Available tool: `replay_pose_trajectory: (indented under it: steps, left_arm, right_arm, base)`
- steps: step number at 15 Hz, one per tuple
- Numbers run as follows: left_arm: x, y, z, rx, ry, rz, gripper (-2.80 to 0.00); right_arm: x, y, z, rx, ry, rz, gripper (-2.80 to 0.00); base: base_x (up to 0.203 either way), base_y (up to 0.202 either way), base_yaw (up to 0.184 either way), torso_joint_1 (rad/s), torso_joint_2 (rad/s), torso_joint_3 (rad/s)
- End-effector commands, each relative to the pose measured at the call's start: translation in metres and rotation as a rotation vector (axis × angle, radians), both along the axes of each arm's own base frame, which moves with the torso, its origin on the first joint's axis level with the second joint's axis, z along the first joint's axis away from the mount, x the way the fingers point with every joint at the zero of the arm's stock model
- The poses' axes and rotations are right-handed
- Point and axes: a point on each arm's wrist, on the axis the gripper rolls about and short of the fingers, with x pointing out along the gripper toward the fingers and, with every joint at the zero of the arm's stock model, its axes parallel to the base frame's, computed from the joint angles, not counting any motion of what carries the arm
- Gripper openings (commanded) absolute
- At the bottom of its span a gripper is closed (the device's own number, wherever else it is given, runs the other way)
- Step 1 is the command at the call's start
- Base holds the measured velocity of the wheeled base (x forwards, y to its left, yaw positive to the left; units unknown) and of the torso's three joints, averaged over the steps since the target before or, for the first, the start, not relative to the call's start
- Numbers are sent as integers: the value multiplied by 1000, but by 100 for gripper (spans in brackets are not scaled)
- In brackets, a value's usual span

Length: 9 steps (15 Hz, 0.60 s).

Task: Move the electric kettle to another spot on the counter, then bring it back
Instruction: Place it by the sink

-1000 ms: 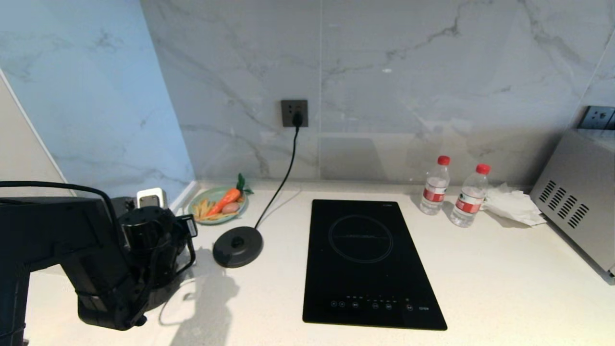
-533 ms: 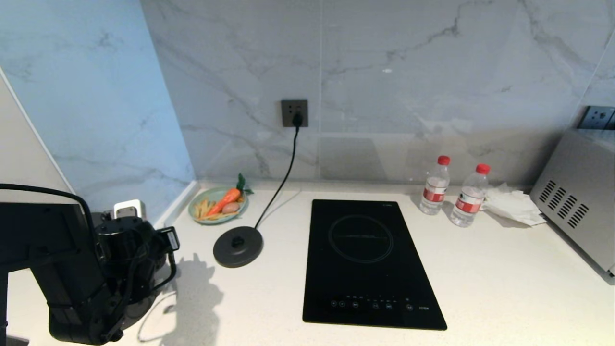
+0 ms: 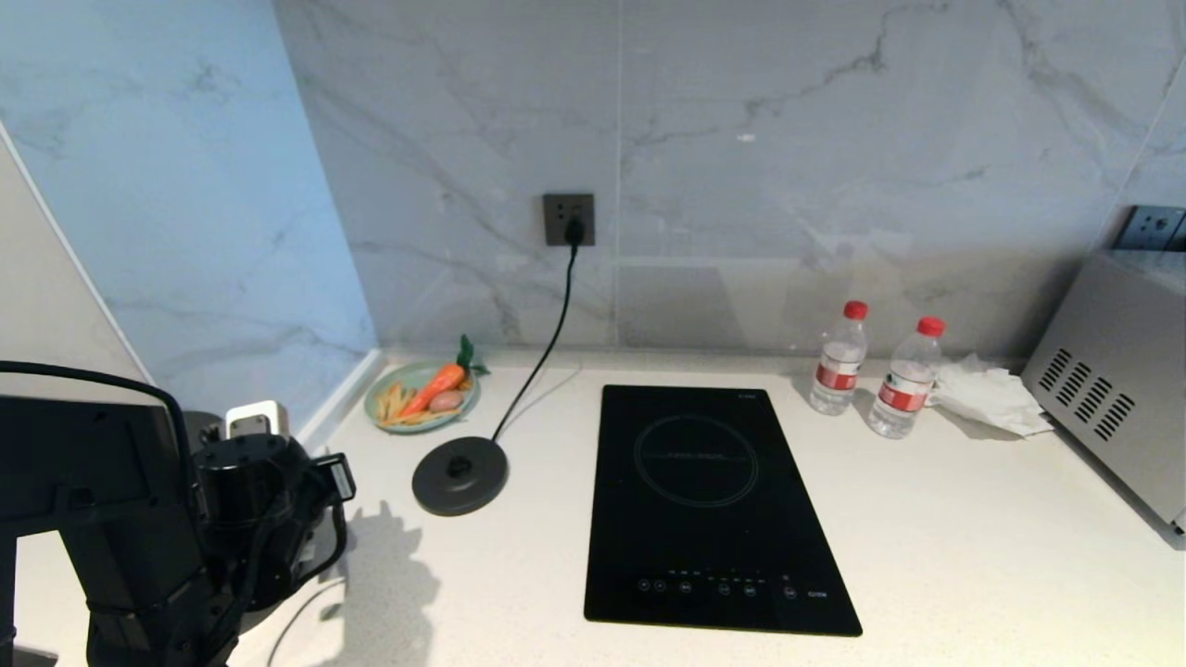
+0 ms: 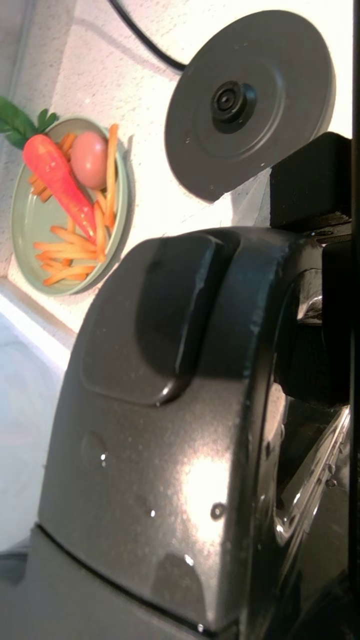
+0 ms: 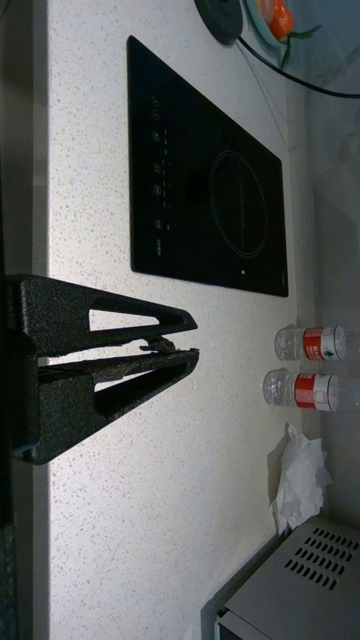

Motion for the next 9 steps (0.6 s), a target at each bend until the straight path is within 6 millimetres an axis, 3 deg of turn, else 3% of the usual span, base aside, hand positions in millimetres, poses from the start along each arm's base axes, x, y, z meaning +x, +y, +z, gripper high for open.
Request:
replay_pose_trajectory:
  steps: [1, 4, 5, 9]
  left_arm:
    - [0, -2, 0, -2, -4, -5, -280]
    - [0, -2, 0, -2, -5, -5, -280]
    - [1, -2, -1, -2, -4, -4, 0]
    - [2, -2, 1, -3, -14, -5, 0]
  right_arm:
    - [0, 0, 0, 0, 0, 0, -280]
    - [0, 0, 0, 0, 0, 0, -280]
    - [0, 0, 0, 0, 0, 0, -280]
    - [0, 0, 0, 0, 0, 0, -280]
  base:
    - [0, 0, 0, 0, 0, 0]
    - [0, 0, 0, 0, 0, 0]
    - [0, 0, 0, 0, 0, 0]
    - [0, 0, 0, 0, 0, 0]
